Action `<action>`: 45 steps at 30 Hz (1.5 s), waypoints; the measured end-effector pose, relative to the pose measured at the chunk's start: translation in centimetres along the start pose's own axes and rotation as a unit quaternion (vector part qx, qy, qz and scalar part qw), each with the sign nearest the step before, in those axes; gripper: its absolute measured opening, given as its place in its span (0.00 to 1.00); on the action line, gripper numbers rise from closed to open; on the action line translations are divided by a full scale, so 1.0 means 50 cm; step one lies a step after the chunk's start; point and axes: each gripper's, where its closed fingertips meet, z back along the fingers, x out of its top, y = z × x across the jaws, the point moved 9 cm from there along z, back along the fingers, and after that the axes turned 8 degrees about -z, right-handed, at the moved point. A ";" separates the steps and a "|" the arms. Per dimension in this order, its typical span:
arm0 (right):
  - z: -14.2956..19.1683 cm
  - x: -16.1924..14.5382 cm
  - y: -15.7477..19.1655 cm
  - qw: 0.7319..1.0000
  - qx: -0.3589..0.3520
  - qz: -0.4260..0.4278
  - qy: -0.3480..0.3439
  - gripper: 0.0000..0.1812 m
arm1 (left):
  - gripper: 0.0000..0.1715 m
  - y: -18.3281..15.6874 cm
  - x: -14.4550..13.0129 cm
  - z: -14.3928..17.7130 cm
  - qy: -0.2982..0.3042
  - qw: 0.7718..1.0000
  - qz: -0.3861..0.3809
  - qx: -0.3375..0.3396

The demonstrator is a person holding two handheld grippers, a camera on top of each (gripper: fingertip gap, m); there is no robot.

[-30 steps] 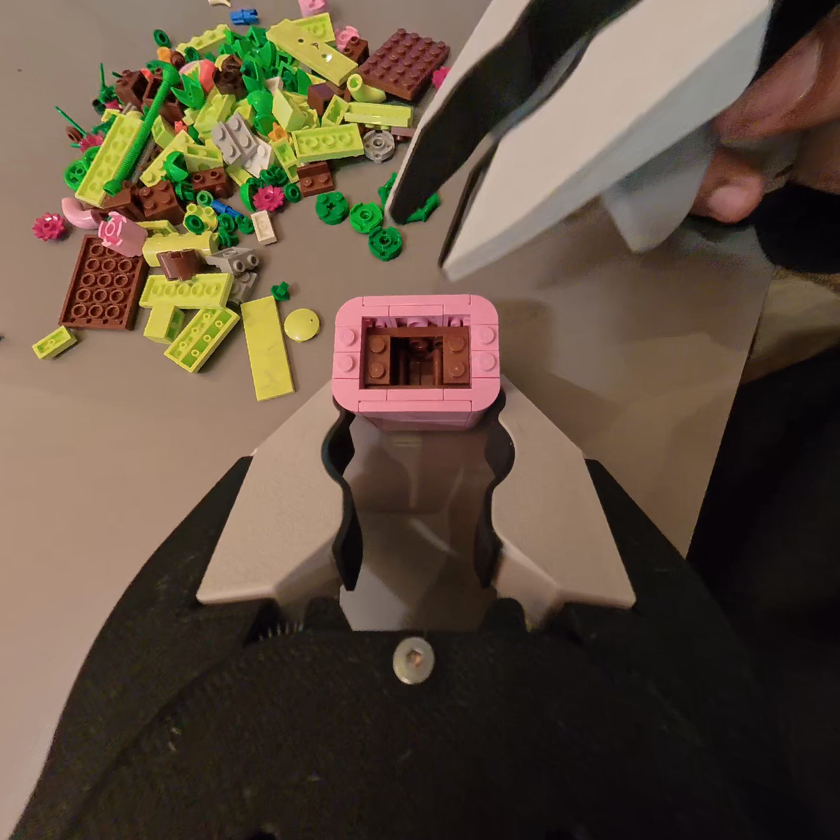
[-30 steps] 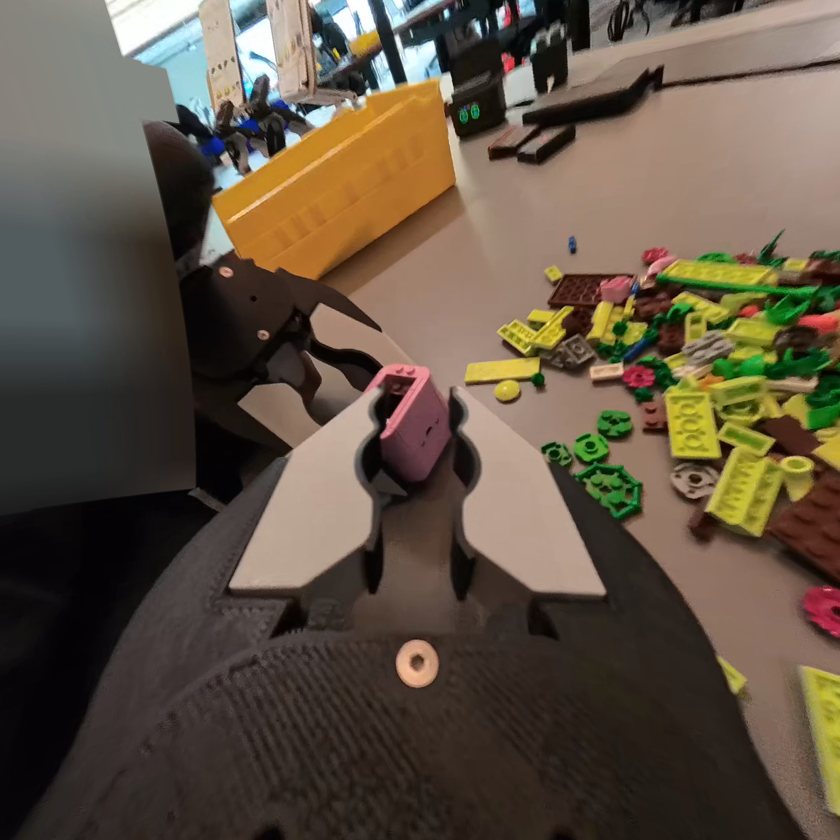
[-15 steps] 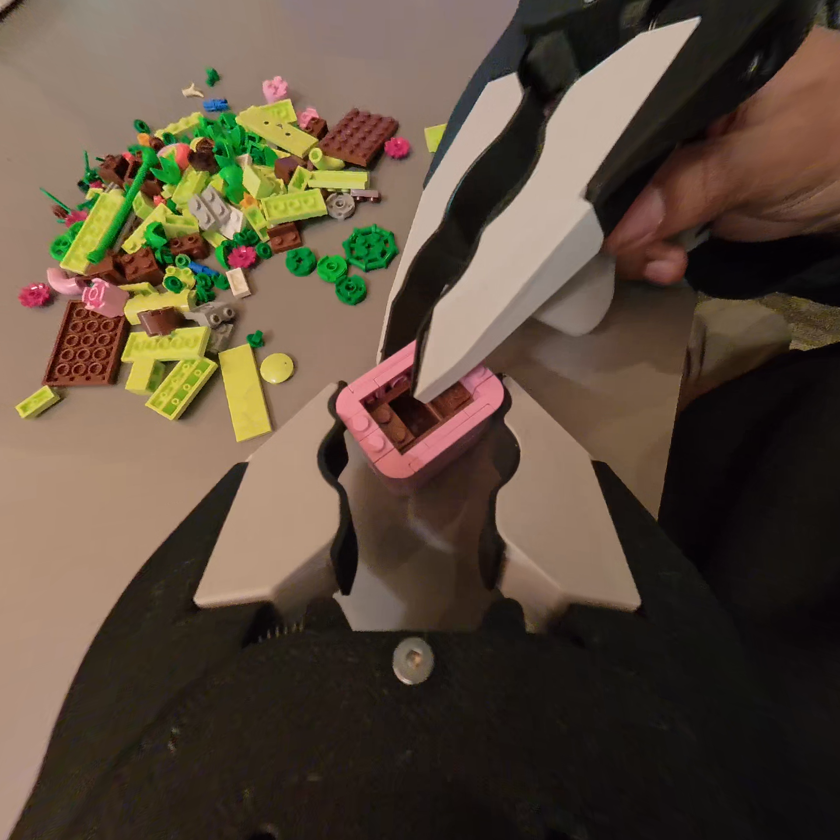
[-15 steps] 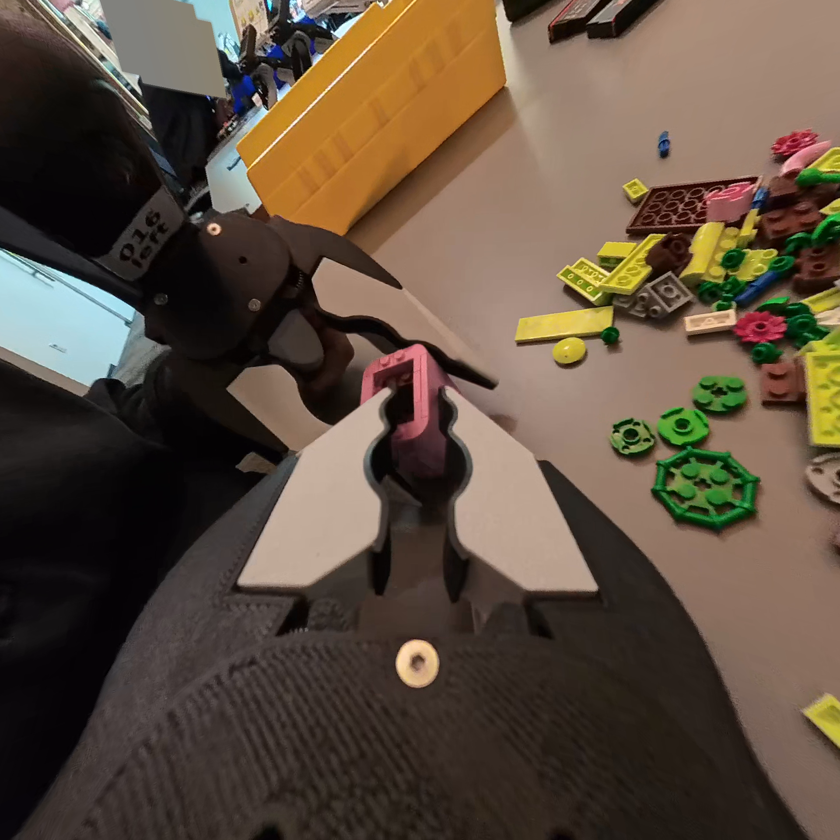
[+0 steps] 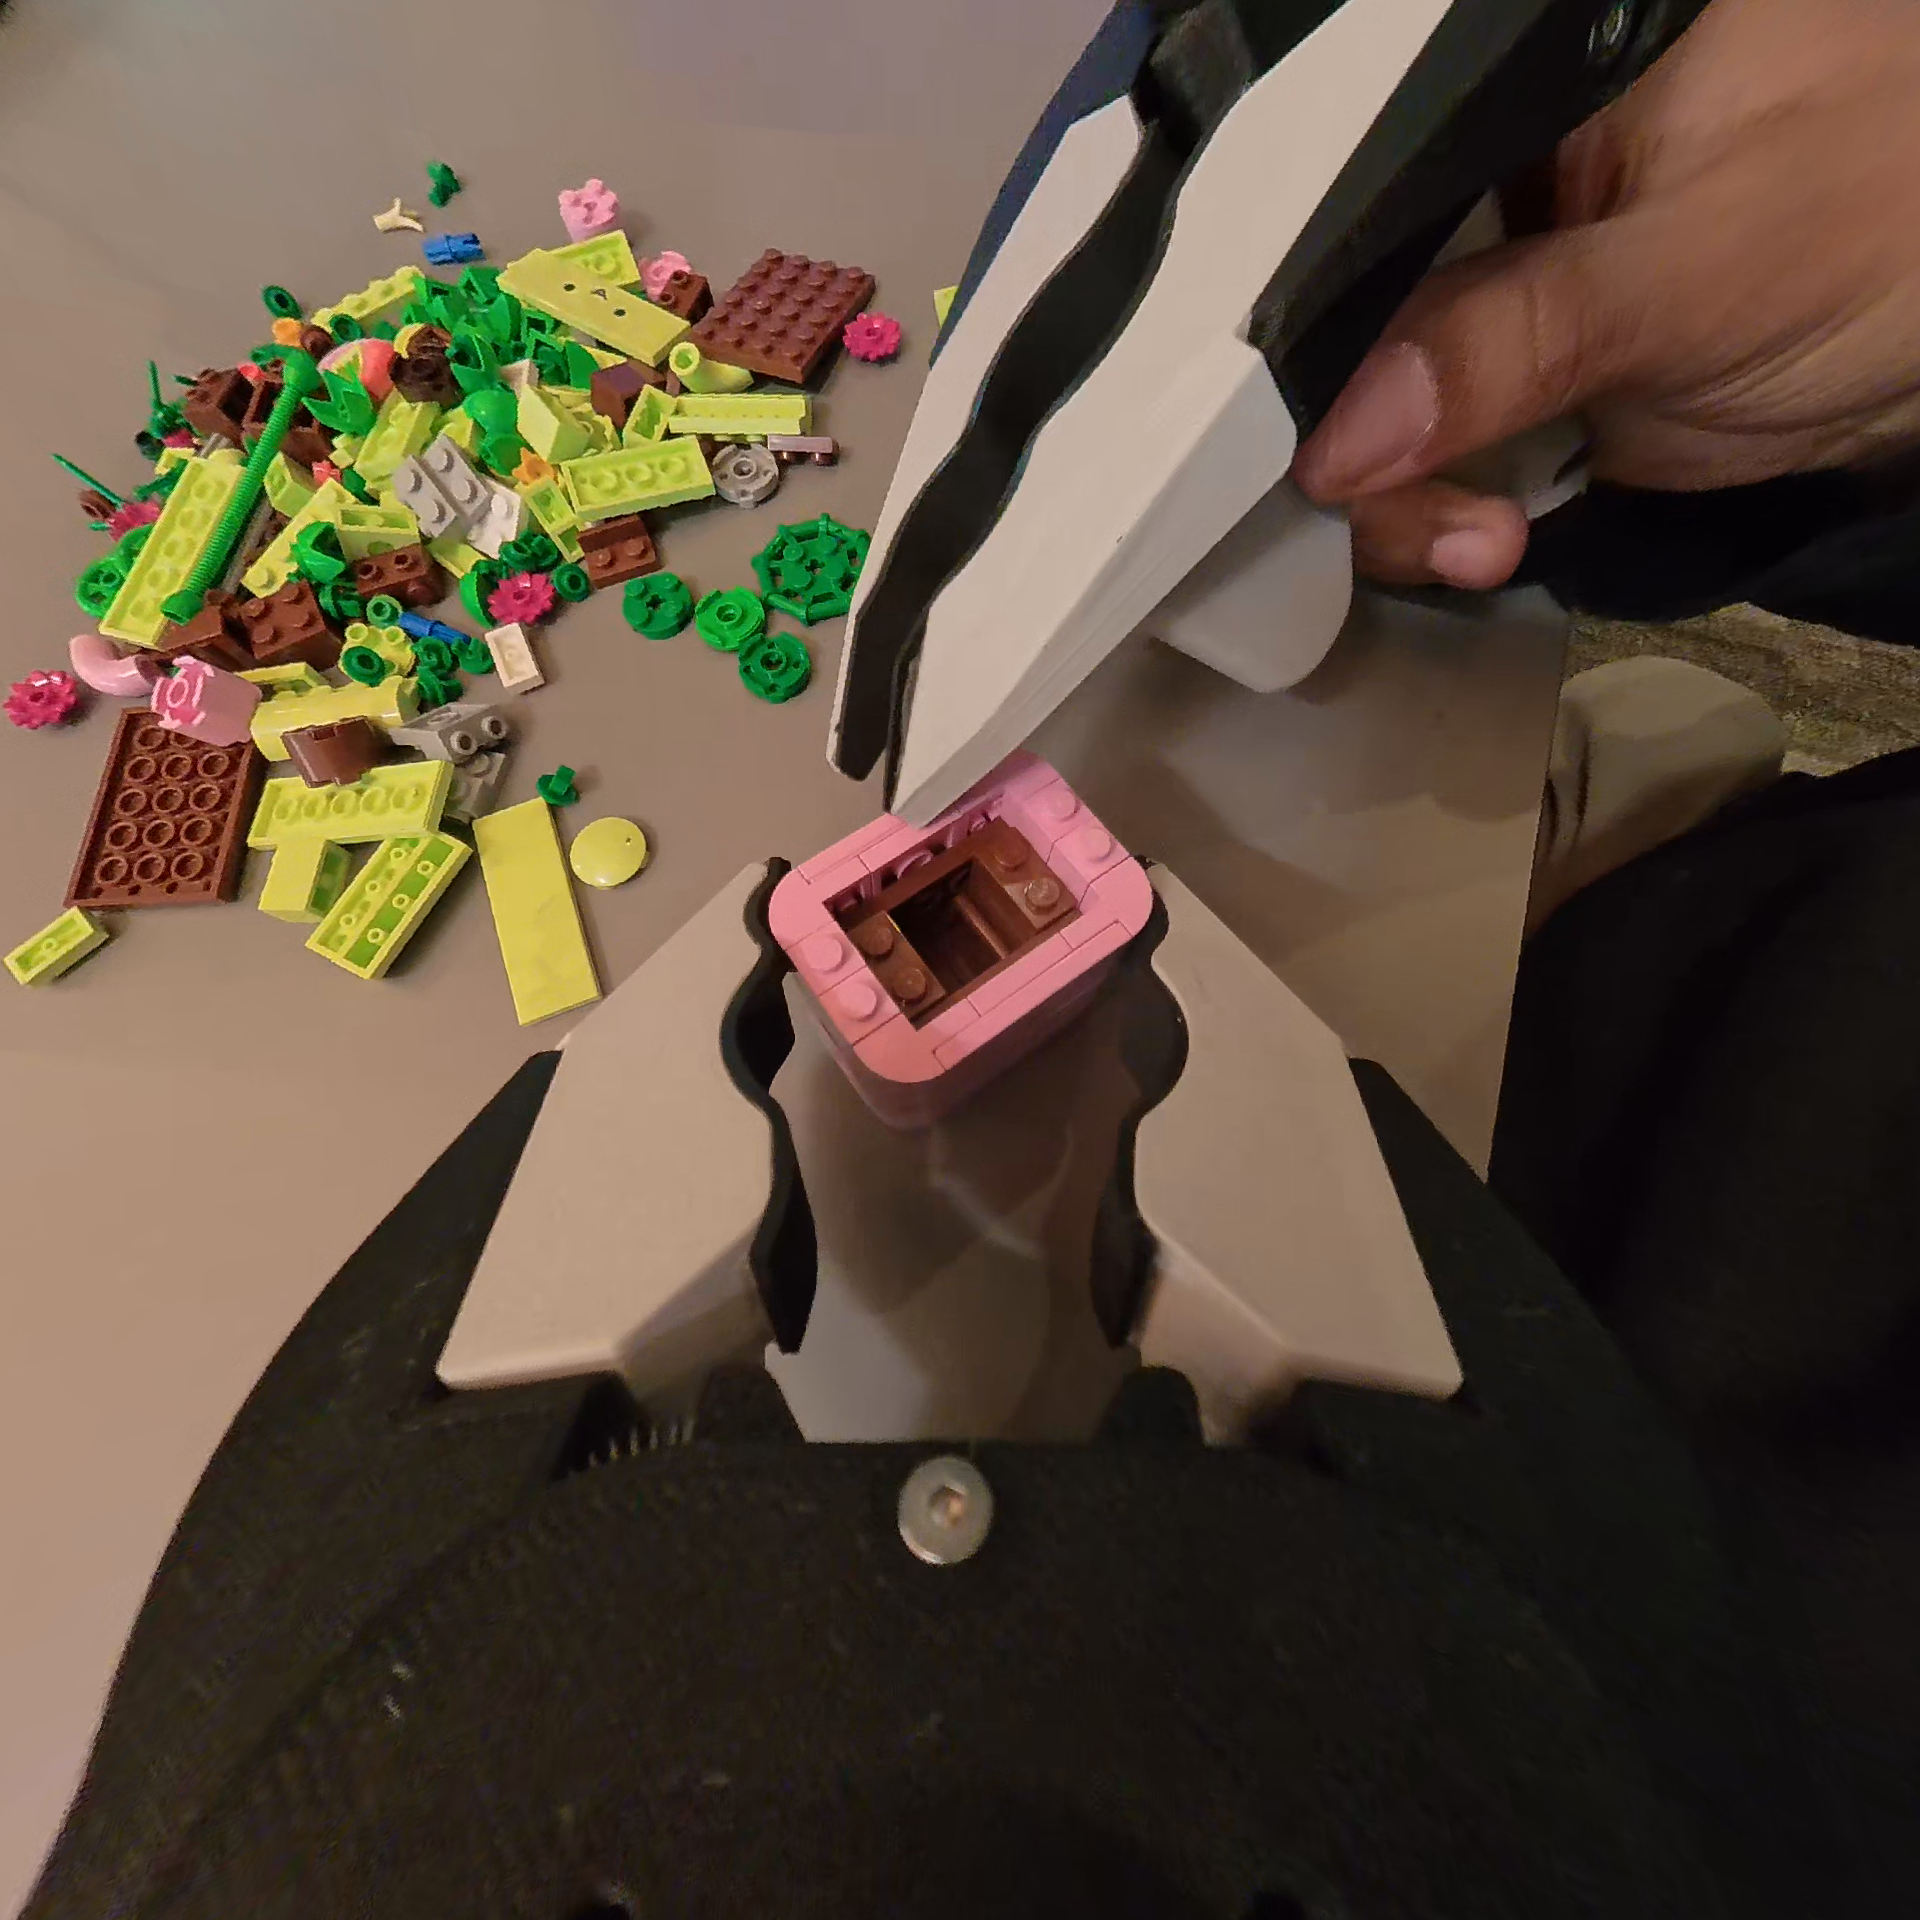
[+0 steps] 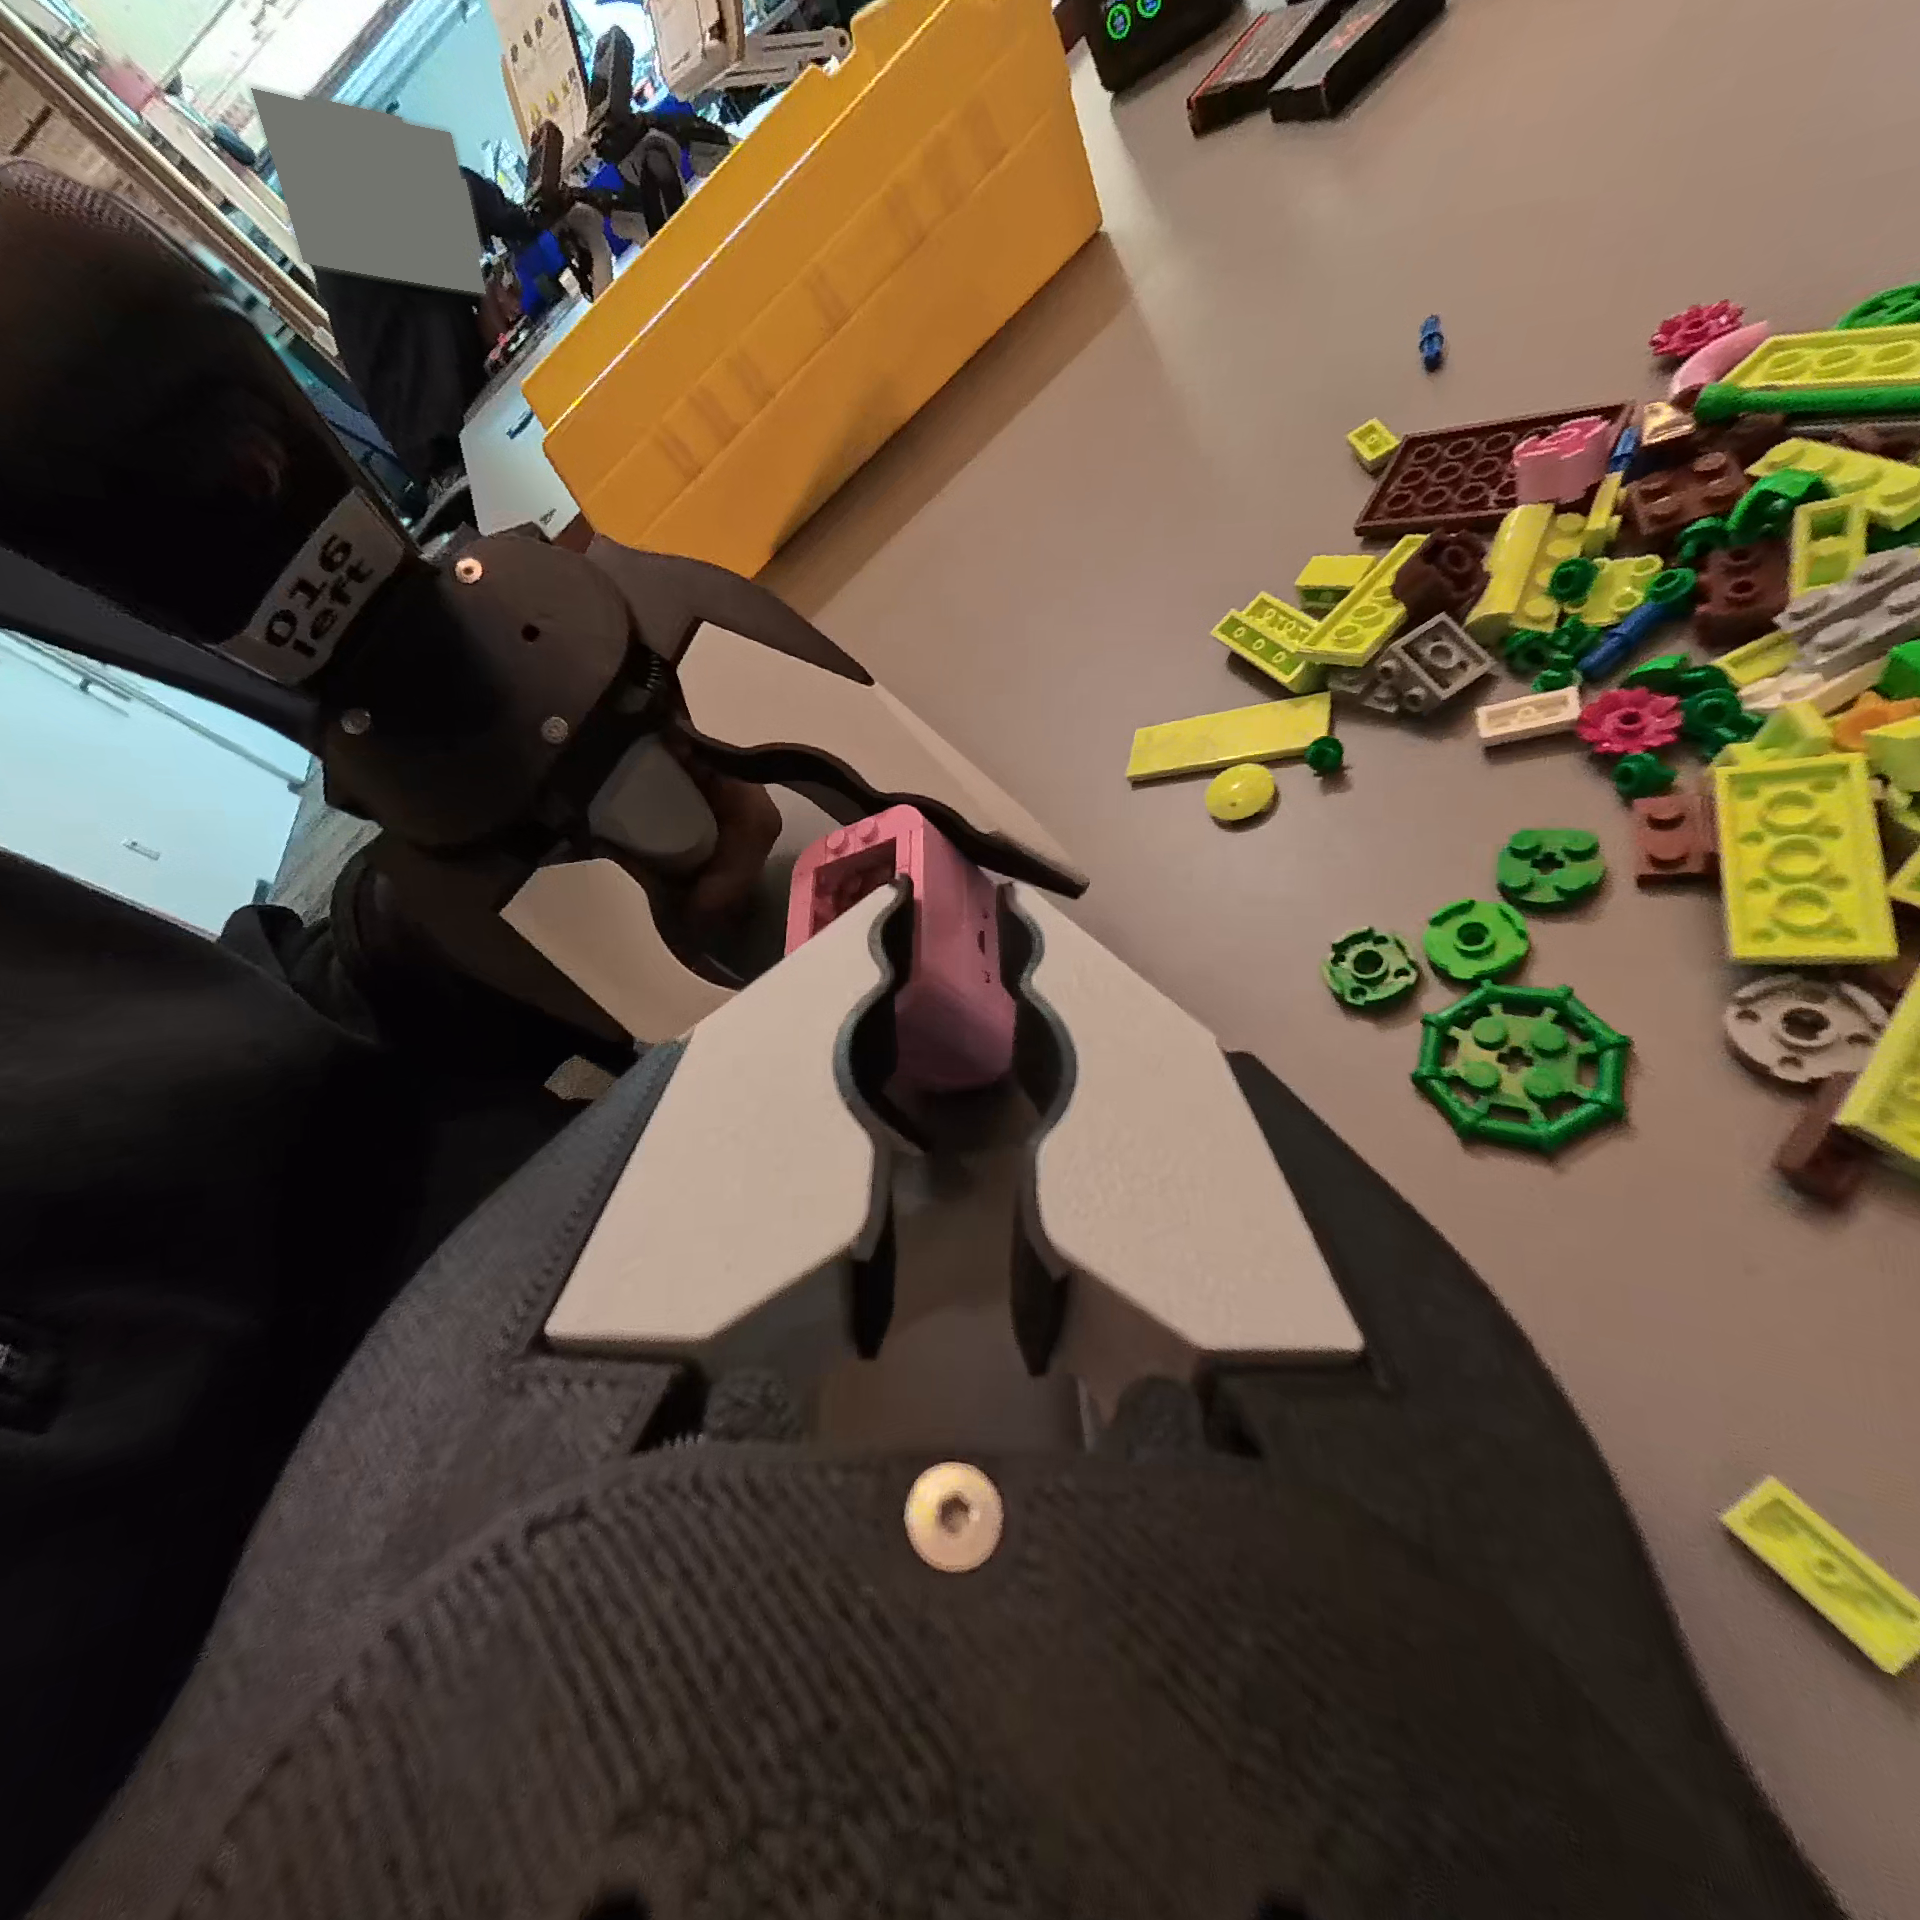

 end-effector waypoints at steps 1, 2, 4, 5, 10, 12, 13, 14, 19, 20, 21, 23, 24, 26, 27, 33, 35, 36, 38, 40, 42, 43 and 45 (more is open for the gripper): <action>0.000 0.001 -0.001 1.000 0.002 0.000 0.003 0.07 | 0.37 0.000 0.000 0.000 0.000 1.000 0.000 0.000; 0.000 0.002 -0.001 1.000 0.004 0.000 0.007 0.07 | 0.37 -0.001 0.000 0.000 0.000 1.000 -0.002 -0.001; 0.000 0.004 -0.002 1.000 0.015 0.000 0.018 0.06 | 0.37 -0.003 0.000 0.000 0.000 1.000 -0.010 0.000; 0.001 0.005 0.000 0.999 0.023 0.001 0.025 0.04 | 0.37 -0.004 0.001 -0.001 0.000 1.000 -0.017 0.002; -0.001 0.019 0.017 0.996 -0.029 0.062 0.054 0.00 | 0.37 -0.002 0.002 -0.004 0.001 1.000 -0.018 0.005; -0.001 0.021 0.003 0.979 -0.155 0.113 0.064 0.00 | 0.38 -0.013 0.003 -0.003 -0.002 0.999 -0.030 -0.020; 0.003 0.014 -0.025 0.945 -0.261 0.173 0.093 0.00 | 0.38 -0.022 0.005 -0.004 -0.002 0.999 -0.040 -0.020; 0.004 0.007 -0.037 0.937 -0.278 0.187 0.097 0.00 | 0.38 -0.024 0.006 -0.005 0.001 0.999 -0.039 -0.003; 0.046 0.051 0.033 0.992 -0.072 0.099 -0.032 0.00 | 0.38 -0.006 0.000 -0.001 0.003 1.000 -0.020 0.008; 0.042 0.047 0.030 0.994 -0.060 0.092 -0.019 0.00 | 0.38 -0.007 0.000 -0.001 0.003 1.000 -0.023 0.008; 0.035 0.039 0.028 0.997 -0.031 0.075 -0.007 0.03 | 0.38 -0.007 0.001 -0.001 0.002 1.000 -0.028 0.007; 0.021 0.022 0.019 0.999 0.019 0.033 0.019 0.06 | 0.37 -0.008 0.000 -0.001 0.001 0.999 -0.035 0.003; 0.015 0.015 0.011 0.999 0.019 0.023 0.029 0.07 | 0.37 -0.008 0.000 0.000 0.001 0.999 -0.035 0.002; 0.007 0.005 0.002 0.999 0.019 0.012 0.037 0.09 | 0.37 -0.009 0.000 0.000 0.001 0.999 -0.036 0.001; 0.004 0.003 0.000 0.999 0.027 0.002 0.037 0.09 | 0.37 -0.010 0.000 0.000 0.000 0.999 -0.039 0.000; 0.001 0.003 -0.007 0.995 0.071 -0.041 0.062 0.01 | 0.37 -0.014 0.000 0.000 -0.002 0.998 -0.062 -0.001; 0.001 0.008 -0.005 0.994 0.067 -0.028 0.083 0.01 | 0.37 -0.015 0.000 0.000 -0.003 0.998 -0.066 -0.003; 0.001 0.012 -0.001 0.994 0.058 -0.012 0.094 0.01 | 0.37 -0.015 0.000 0.000 -0.003 0.998 -0.068 -0.003; -0.001 0.022 0.009 0.993 0.029 0.025 0.114 0.00 | 0.37 -0.015 -0.001 0.000 -0.002 0.997 -0.075 -0.001; -0.002 0.030 0.017 0.990 0.002 0.054 0.133 0.00 | 0.38 -0.015 0.000 -0.001 -0.001 0.997 -0.075 0.002; -0.004 0.034 0.024 0.987 -0.021 0.074 0.144 0.00 | 0.37 -0.015 0.000 -0.001 -0.001 0.997 -0.076 0.006; -0.004 0.035 0.029 0.985 -0.032 0.084 0.149 0.00 | 0.37 -0.015 0.000 -0.001 -0.001 0.997 -0.074 0.005; -0.005 0.037 0.033 0.980 -0.065 0.110 0.154 0.00 | 0.37 -0.015 0.001 -0.002 -0.003 0.997 -0.071 -0.003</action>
